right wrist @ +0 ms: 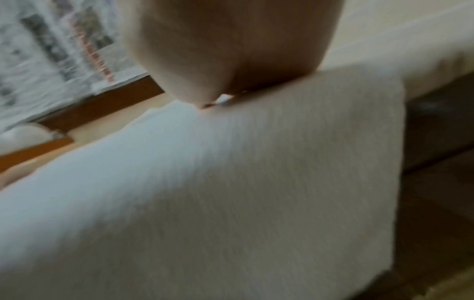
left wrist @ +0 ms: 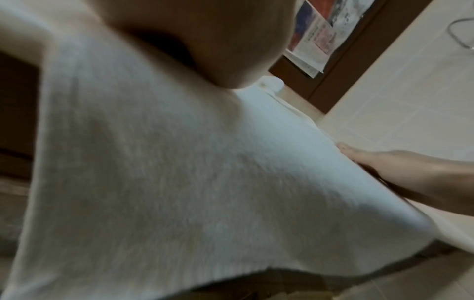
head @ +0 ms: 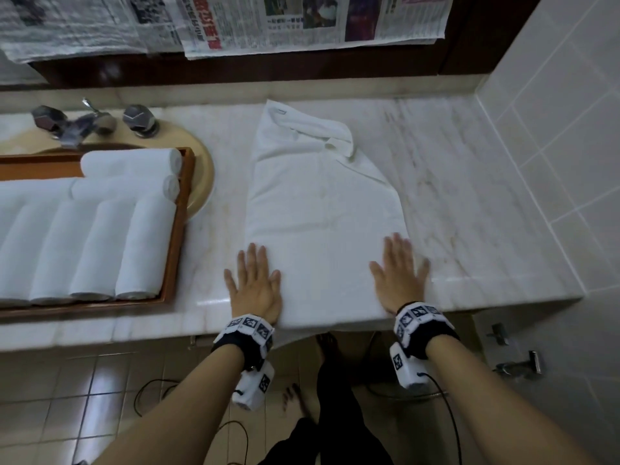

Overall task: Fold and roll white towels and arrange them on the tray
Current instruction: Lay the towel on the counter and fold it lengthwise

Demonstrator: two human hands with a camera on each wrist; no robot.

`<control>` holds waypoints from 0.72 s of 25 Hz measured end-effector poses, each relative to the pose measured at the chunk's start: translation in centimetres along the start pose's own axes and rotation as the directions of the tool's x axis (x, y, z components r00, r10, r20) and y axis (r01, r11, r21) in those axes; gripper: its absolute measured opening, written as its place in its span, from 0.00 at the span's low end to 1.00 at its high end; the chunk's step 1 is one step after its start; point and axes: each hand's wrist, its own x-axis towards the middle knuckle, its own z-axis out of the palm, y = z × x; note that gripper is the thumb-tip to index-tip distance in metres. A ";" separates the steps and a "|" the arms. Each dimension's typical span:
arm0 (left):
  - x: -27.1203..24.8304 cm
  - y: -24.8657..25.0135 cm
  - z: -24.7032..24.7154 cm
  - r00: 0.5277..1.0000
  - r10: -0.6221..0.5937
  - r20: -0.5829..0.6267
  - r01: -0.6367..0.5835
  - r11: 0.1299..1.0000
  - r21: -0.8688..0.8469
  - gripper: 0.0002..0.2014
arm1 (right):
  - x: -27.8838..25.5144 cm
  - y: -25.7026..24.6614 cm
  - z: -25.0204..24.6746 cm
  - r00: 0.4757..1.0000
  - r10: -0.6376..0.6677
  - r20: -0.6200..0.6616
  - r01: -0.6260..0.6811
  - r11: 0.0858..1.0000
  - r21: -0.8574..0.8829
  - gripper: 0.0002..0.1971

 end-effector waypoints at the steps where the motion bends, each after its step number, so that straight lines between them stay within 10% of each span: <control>1: 0.4 -0.6 -0.5 0.994 -0.112 -0.002 0.112 0.993 -0.033 0.30 | 0.5 0.2 -0.9 0.990 0.141 0.019 -0.142 0.988 0.061 0.33; 3: 0.8 1.3 -0.8 0.995 -0.101 -0.013 0.100 0.992 -0.073 0.32 | 0.8 -2.1 -2.0 0.994 0.103 0.021 -0.104 0.990 0.090 0.34; 7: 1.2 6.9 0.3 0.921 0.370 0.117 -0.356 0.926 -0.126 0.29 | 0.6 -6.7 -0.9 0.874 -0.470 0.125 0.472 0.881 0.018 0.30; 10: 3.0 3.2 -0.8 0.995 0.079 0.054 -0.077 0.996 -0.035 0.30 | 3.2 -2.2 -2.3 0.969 -0.220 0.116 0.220 0.975 0.018 0.31; 13: 4.2 4.0 -2.7 0.964 -0.249 0.093 0.258 0.961 -0.103 0.32 | 4.5 -1.7 -4.4 0.987 0.098 0.130 -0.105 0.993 0.047 0.34; 18: 5.7 11.2 -2.0 0.918 0.318 0.237 -0.279 0.943 -0.183 0.28 | 5.4 -5.5 -4.0 0.913 -0.368 0.177 0.366 0.930 0.045 0.31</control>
